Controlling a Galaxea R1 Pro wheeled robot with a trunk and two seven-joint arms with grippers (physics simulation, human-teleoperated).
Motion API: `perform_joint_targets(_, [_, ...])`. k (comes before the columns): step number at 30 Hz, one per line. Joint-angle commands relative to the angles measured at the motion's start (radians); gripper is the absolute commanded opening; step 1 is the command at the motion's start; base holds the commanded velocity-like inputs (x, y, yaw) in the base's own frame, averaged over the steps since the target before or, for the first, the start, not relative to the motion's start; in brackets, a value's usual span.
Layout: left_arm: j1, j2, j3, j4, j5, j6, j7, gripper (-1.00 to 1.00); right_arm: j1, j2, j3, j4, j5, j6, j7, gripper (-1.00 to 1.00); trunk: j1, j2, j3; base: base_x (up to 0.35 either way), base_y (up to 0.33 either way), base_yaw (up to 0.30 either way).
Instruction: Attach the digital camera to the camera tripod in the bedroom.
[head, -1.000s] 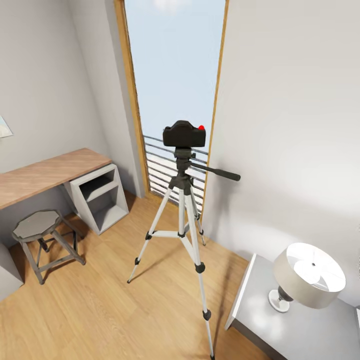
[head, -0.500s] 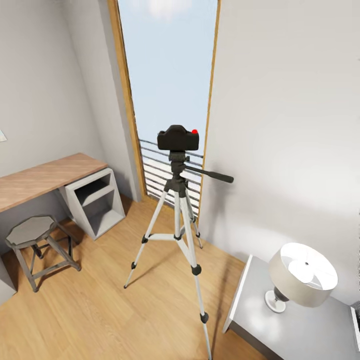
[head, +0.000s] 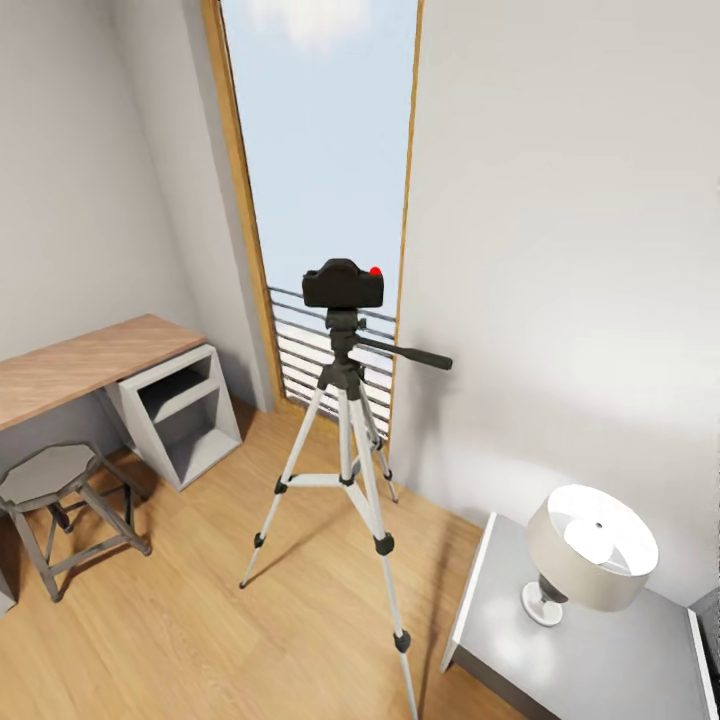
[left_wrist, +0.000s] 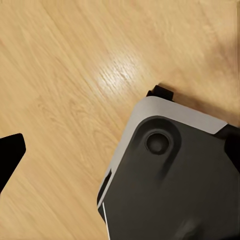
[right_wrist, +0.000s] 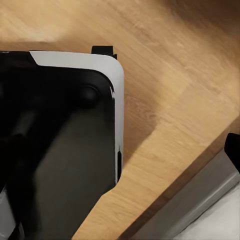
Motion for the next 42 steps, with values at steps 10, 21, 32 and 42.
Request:
perform_joint_targets(10, [0.000,0.001,-0.007,0.000,0.009,-0.002,0.003,1.00,0.020,0.012,0.003,0.001,0.021,0.035,0.003,1.00,0.000,-0.001,0.014,0.000,0.000,-0.092])
perform_joint_targets(21, [0.000,0.001,-0.008,0.000,0.010,-0.002,0.003,1.00,0.024,0.020,0.004,0.000,0.047,0.056,-0.001,1.00,0.000,-0.001,0.030,0.000,0.000,-0.102])
perform_joint_targets(32, [0.000,0.000,-0.007,0.000,0.010,-0.002,0.003,1.00,0.025,0.021,0.004,0.000,0.050,0.056,-0.001,1.00,0.000,-0.001,0.047,0.000,0.000,-0.085])
perform_joint_targets(42, [0.000,0.001,-0.008,0.000,0.010,-0.002,0.003,1.00,0.024,0.020,0.004,0.000,0.050,0.051,-0.002,1.00,0.000,-0.001,0.062,0.000,0.000,-0.021])
